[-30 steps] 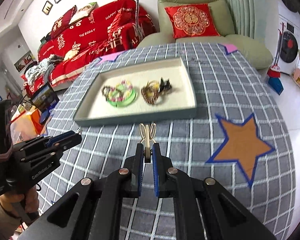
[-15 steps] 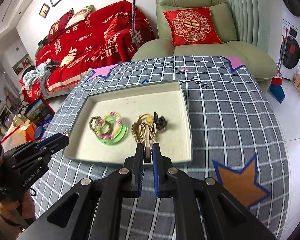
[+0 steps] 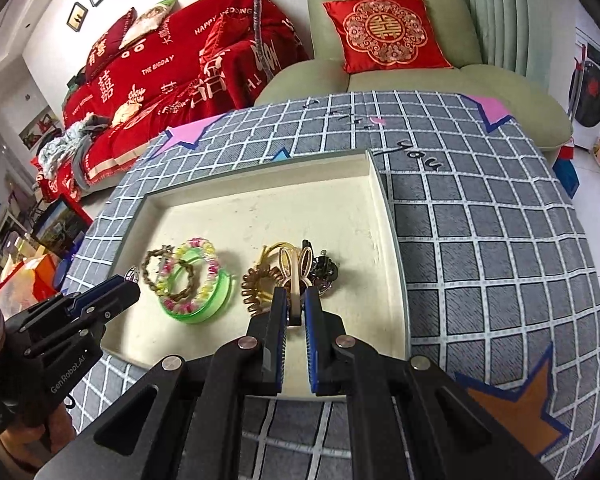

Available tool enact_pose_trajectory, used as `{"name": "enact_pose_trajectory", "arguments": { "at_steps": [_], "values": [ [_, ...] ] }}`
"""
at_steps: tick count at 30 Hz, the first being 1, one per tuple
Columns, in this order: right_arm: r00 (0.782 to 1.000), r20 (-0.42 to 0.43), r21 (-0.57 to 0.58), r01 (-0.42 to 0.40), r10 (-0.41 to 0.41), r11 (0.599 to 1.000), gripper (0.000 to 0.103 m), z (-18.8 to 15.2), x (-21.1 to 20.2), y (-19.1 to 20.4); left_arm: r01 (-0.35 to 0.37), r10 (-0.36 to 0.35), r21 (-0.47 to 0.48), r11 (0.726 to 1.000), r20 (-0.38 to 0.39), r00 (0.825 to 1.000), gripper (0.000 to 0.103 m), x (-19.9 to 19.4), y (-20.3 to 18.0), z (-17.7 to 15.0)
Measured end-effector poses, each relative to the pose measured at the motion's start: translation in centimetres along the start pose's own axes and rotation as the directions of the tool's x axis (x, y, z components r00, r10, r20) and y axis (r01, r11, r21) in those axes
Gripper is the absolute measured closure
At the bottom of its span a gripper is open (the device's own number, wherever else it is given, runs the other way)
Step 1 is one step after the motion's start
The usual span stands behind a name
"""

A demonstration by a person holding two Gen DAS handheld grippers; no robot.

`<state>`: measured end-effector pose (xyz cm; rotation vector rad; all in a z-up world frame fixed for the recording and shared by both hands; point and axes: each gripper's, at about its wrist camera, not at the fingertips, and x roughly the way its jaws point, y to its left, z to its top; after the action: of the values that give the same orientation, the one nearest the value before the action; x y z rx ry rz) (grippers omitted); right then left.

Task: Organize jewelry
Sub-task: 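Carry the pendant and bunny-ear clip into the tray and open both tools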

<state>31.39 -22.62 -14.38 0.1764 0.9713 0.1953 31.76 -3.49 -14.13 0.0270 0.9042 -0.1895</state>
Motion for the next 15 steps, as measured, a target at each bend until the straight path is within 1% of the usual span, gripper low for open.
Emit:
{"name": "enact_pose_trajectory", "arguments": {
  "at_steps": [7,15],
  "values": [
    [1.000,-0.027,0.014,0.013,-0.013,1.000,0.094,-0.3,2.0,-0.6,-0.026,0.026,0.006,1.000,-0.015,1.000,0.076,1.3,0.1,-0.5],
    [0.999,-0.037,0.018,0.017,-0.017,1.000,0.094,-0.4,2.4,-0.8,-0.065,0.065,0.035,0.997,-0.006,0.998,0.075,1.6,-0.4,-0.8]
  ]
}}
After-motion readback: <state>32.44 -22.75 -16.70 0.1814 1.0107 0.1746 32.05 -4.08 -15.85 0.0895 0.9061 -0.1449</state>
